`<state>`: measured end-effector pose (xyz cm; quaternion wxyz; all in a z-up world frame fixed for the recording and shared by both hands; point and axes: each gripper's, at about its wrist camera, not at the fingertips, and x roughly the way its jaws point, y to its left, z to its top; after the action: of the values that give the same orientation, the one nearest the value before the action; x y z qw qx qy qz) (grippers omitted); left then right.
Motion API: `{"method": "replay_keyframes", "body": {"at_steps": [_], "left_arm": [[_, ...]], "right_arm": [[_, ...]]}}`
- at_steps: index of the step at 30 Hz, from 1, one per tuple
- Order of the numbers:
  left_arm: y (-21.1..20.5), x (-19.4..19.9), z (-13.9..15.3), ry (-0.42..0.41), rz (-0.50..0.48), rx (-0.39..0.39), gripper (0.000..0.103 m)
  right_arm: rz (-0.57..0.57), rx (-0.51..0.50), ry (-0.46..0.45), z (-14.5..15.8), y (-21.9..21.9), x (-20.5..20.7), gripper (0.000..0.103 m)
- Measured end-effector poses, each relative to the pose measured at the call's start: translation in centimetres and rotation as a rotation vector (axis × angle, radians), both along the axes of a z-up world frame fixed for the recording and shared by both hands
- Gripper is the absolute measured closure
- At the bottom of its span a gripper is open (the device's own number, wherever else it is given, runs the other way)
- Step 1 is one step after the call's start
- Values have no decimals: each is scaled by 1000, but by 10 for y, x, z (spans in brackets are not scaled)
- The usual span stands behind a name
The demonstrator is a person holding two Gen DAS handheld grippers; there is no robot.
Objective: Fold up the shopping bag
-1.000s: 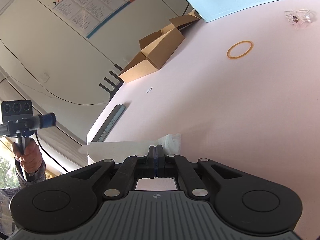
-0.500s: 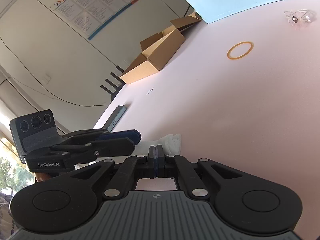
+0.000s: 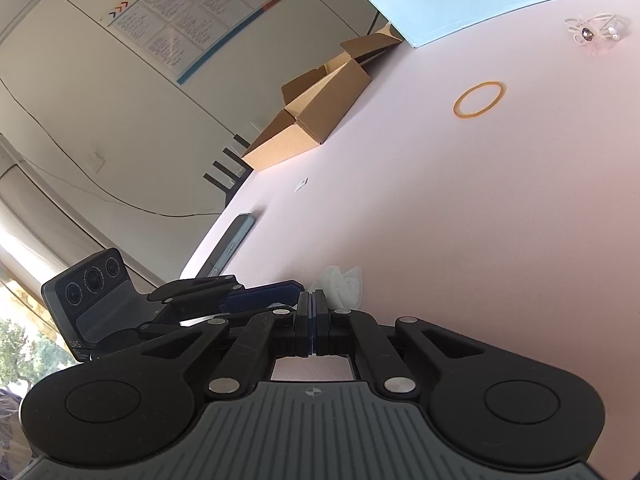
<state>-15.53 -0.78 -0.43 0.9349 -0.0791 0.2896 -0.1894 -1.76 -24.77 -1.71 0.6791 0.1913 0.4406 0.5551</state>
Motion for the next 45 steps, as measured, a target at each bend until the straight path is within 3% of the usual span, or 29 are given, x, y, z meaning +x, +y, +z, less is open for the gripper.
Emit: {"method": "replay_keyframes", "body": {"at_steps": [5, 7, 8, 10, 12, 15, 18, 21, 26, 30, 36, 40, 41, 45], "left_arm": [[-10, -5, 1, -33, 7, 62, 81], [-8, -4, 0, -31, 6, 49, 81], [-6, -4, -1, -27, 5, 34, 82], [-3, -3, -1, -20, 3, 13, 82], [0, -2, -2, -15, 1, -2, 82], [1, 0, -2, -13, -4, -13, 82], [4, 0, -3, -11, -6, -33, 82], [9, 2, -4, -1, -8, -77, 82], [13, 3, -5, 7, -9, -109, 82], [12, 3, -5, 6, -11, -109, 82], [17, 5, -6, 16, -12, -147, 82], [20, 6, -7, 23, -14, -169, 82], [21, 6, -7, 24, -15, -172, 82], [22, 4, -8, 23, -14, -182, 82]], "right_arm": [[-36, -29, -72, 10, -2, -14, 99], [-75, -21, -114, 19, -4, -23, 78], [-101, 2, -132, 25, -7, -28, 55], [-151, 40, -217, 44, -16, -37, 52], [-204, 32, -396, 73, -27, -44, 52], [-285, -169, -768, 112, -34, -45, 52], [-316, -515, -1134, 112, -19, -29, 58], [-167, -747, -1315, 85, 3, -5, 67], [67, -914, -1445, 41, 35, 28, 73], [146, -989, -1373, 26, 52, 62, 74], [167, -1043, -1278, 13, 55, 97, 78], [173, -1028, -1226, 12, 55, 107, 87], [167, -1017, -1194, 12, 54, 112, 94], [70, -965, -1056, 19, 55, 126, 93]]}}
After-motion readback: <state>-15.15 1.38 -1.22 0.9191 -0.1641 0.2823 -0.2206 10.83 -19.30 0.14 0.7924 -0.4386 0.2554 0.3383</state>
